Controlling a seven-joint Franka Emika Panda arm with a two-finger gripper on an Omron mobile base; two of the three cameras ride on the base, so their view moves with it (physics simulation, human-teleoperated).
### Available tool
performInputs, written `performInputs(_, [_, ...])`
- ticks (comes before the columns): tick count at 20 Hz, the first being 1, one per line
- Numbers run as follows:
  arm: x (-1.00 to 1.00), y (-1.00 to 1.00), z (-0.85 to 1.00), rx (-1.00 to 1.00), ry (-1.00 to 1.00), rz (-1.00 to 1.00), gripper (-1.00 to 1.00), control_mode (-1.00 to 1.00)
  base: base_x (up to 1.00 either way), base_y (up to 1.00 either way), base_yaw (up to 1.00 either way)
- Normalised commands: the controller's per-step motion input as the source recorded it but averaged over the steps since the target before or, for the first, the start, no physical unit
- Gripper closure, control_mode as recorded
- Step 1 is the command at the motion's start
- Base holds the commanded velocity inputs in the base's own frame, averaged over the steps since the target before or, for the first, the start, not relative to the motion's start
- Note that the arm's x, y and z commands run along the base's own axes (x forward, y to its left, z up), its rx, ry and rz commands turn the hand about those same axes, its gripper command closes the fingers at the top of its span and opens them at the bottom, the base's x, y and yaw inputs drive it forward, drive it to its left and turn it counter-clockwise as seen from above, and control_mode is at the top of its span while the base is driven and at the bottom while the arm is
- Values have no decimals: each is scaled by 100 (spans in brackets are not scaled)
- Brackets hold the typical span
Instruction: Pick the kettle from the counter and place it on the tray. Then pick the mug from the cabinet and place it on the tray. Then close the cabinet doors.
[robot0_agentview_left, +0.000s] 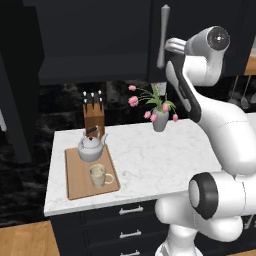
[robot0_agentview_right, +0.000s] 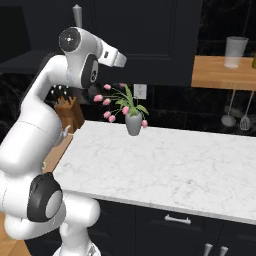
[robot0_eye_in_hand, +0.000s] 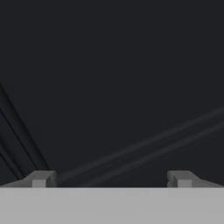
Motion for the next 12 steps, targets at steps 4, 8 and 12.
performInputs(4, [34,-17,-31,-3,0,-6,-100,-100,0,0,0])
performInputs(8, [45,-19,-38,-7,0,-6,-100,-100,0,0,0])
performInputs(12, [62,-13,-26,-8,2,-10,-100,-100,0,0,0])
